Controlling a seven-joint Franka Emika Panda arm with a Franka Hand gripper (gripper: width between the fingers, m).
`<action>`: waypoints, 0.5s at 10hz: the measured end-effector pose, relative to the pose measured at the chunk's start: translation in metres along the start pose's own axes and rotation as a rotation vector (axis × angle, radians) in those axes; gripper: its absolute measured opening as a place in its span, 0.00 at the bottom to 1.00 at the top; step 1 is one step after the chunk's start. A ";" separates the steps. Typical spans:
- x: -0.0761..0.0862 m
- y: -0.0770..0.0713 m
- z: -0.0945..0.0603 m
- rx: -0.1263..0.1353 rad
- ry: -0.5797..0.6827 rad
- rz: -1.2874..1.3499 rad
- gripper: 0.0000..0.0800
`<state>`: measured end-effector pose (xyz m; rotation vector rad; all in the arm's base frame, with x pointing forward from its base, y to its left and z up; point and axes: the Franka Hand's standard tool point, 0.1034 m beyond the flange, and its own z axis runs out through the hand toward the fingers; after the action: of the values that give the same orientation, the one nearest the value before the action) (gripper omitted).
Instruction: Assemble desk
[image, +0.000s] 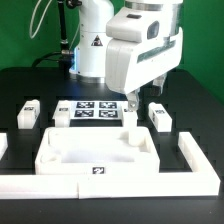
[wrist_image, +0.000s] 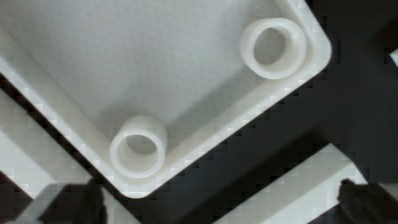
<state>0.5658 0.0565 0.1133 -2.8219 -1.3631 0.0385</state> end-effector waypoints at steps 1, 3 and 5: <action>0.000 0.000 0.000 0.000 0.000 0.000 0.81; 0.000 0.000 0.000 0.000 0.000 0.000 0.81; 0.000 0.000 0.000 0.000 0.000 0.000 0.81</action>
Offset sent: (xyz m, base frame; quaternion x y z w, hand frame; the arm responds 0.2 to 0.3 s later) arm 0.0000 0.0000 0.0000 0.0000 0.0000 0.0000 1.0000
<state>0.5656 0.0565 0.1130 -2.8216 -1.3630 0.0394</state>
